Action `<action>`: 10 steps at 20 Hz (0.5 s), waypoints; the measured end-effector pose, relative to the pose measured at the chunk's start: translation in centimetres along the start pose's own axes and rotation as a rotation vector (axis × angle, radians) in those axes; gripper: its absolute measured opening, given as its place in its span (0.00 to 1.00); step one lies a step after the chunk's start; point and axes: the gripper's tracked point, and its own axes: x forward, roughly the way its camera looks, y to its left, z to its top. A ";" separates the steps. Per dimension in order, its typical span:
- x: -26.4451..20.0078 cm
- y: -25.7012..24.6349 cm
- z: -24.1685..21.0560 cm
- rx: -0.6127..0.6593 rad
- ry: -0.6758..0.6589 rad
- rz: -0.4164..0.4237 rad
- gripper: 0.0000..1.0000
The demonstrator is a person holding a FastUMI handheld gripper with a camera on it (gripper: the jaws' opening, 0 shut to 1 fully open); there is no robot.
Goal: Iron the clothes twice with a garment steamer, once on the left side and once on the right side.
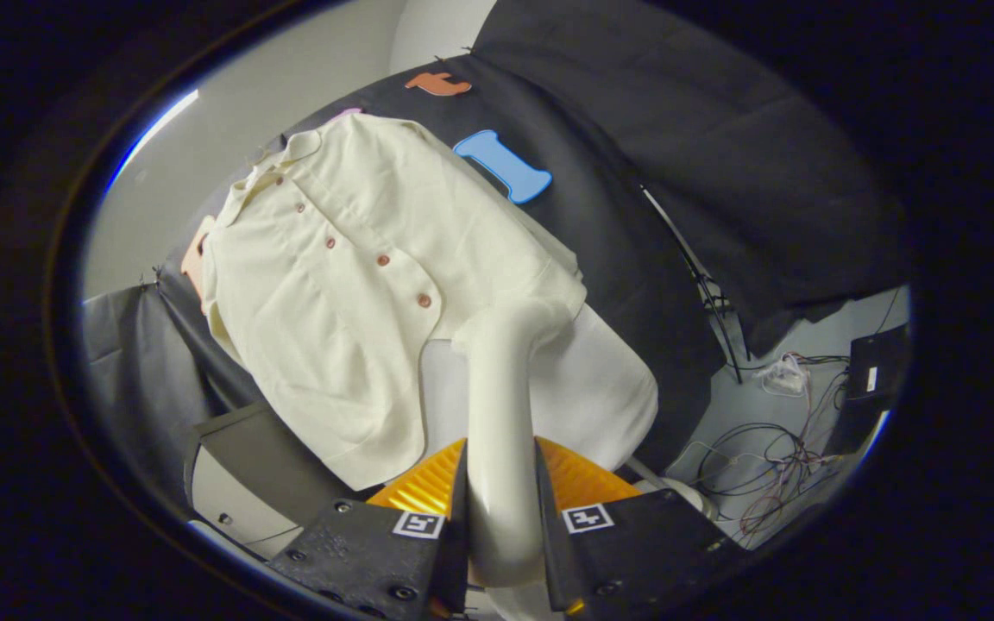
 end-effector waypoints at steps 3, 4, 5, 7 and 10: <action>-2.8 3.5 0.5 0.033 -0.024 0.040 0.35; -3.9 5.1 0.7 0.042 -0.034 0.062 0.35; -4.9 6.8 0.8 0.041 -0.043 0.082 0.35; -7.2 10.5 0.9 0.015 -0.057 0.123 0.35; -10.4 16.4 0.7 -0.033 -0.071 0.181 0.35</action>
